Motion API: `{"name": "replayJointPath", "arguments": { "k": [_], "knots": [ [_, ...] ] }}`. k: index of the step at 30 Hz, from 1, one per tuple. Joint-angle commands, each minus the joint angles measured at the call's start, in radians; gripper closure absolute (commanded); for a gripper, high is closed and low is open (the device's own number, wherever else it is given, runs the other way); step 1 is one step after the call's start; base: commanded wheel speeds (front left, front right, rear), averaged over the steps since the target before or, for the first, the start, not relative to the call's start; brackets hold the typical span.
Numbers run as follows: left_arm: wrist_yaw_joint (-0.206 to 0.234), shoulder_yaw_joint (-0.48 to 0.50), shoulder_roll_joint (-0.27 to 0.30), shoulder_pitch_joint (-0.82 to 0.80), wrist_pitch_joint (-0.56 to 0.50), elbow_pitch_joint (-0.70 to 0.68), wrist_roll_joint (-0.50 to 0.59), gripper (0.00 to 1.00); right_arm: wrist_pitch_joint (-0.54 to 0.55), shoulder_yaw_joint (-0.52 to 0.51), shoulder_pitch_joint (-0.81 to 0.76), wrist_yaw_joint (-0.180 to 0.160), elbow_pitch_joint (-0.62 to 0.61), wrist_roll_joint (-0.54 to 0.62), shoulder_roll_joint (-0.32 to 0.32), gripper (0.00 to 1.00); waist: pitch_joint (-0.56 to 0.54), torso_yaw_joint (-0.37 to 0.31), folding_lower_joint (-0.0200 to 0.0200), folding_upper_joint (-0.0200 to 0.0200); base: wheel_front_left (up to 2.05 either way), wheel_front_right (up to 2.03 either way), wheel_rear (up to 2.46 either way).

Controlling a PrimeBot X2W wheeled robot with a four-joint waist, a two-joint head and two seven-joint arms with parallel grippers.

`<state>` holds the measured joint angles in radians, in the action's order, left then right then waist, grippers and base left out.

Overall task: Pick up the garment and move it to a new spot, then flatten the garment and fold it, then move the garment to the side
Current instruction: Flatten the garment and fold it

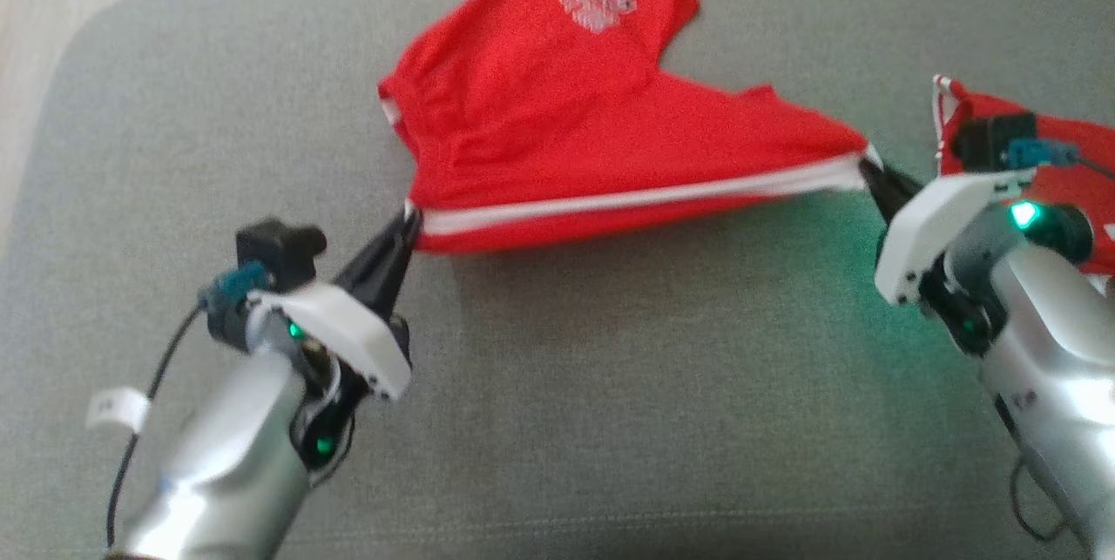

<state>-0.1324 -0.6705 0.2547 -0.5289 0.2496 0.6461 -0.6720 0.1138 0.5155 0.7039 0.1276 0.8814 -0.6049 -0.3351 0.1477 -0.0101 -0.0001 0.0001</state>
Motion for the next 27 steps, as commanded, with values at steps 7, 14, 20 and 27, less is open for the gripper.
{"name": "replayJointPath", "arguments": {
  "k": [7, 14, 20, 27],
  "knots": [
    [0.002, -0.007, 0.070, 0.082, 0.012, -0.078, 0.006, 1.00, 0.128, 0.052, -0.112, 0.003, -0.147, -0.091, -0.126, 1.00, -0.079, 0.002, 0.0001, -0.0001, 0.00, 0.00, 0.00],
    [0.023, -0.039, 0.090, 0.270, -0.038, -0.204, -0.044, 1.00, 0.303, 0.087, -0.282, 0.003, -0.321, -0.189, -0.247, 1.00, -0.162, -0.005, 0.0001, -0.0001, 0.00, 0.00, 0.00],
    [0.043, -0.107, 0.132, 0.402, -0.104, -0.382, -0.034, 1.00, 0.440, 0.052, -0.416, 0.003, -0.481, -0.267, -0.363, 1.00, -0.179, 0.010, 0.0001, -0.0001, 0.00, 0.00, 0.00],
    [0.098, -0.070, 0.160, 0.394, -0.123, -0.528, -0.042, 1.00, 0.501, -0.088, -0.447, 0.003, -0.610, -0.259, -0.411, 1.00, -0.166, 0.053, 0.0001, -0.0001, 0.00, 0.00, 0.00]
  ]
}}
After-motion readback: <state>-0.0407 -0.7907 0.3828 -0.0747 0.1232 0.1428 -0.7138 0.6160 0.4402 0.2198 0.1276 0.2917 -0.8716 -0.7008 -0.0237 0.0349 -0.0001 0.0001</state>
